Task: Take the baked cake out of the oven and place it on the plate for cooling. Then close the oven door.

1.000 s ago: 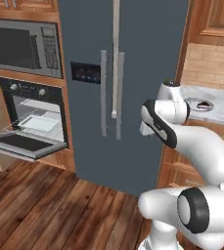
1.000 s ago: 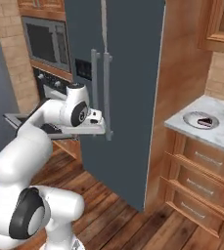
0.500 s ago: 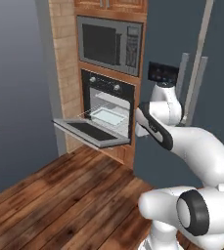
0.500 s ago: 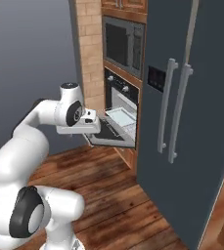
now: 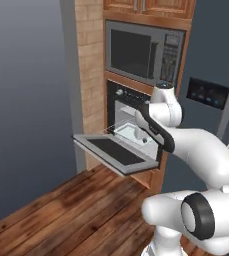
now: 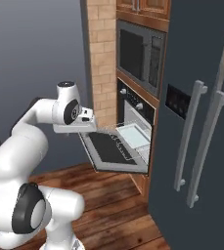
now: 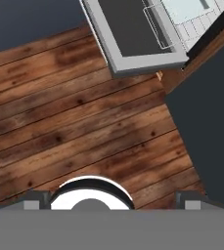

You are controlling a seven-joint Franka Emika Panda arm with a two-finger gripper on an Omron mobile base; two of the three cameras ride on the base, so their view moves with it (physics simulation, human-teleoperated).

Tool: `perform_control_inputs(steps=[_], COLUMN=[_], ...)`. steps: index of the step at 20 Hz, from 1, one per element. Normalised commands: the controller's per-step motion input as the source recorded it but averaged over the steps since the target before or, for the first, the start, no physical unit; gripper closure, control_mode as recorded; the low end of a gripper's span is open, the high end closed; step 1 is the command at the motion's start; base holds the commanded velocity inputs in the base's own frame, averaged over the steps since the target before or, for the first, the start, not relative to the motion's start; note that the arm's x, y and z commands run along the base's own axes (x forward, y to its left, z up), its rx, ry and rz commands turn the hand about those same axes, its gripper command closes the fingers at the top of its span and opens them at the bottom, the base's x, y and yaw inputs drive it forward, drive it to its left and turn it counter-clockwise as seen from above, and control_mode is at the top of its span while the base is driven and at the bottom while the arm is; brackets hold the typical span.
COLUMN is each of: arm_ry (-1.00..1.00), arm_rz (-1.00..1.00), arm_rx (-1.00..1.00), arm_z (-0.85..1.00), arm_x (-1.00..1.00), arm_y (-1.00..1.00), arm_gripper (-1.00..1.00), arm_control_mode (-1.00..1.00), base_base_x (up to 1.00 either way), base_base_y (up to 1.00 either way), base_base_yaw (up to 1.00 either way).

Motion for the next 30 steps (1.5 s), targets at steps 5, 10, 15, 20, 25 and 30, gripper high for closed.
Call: perform_control_inputs(steps=[5,10,15,20,25,30], arm_ry=[0.0,0.0,0.0,0.0,0.0,0.0], arm_rz=[0.0,0.0,0.0,0.0,0.0,0.0], arm_rx=[0.0,0.0,0.0,0.0,0.0,0.0], arm_z=[0.0,0.0,0.0,0.0,0.0,0.0], arm_x=[0.0,0.0,0.0,0.0,0.0,0.0], arm_y=[0.0,0.0,0.0,0.0,0.0,0.0], arm_gripper=[-1.0,-1.0,-1.0,-1.0,-1.0,-1.0], arm_control_mode=[1.0,1.0,1.0,1.0,1.0,1.0], base_base_x=[0.93,0.71,0.58,0.51,0.62,0.61], base_base_y=[-0.04,-0.26,-0.26,-0.21,-0.21,-0.16], base_base_yaw=[0.22,0.23,0.19,0.12,0.1,0.09])
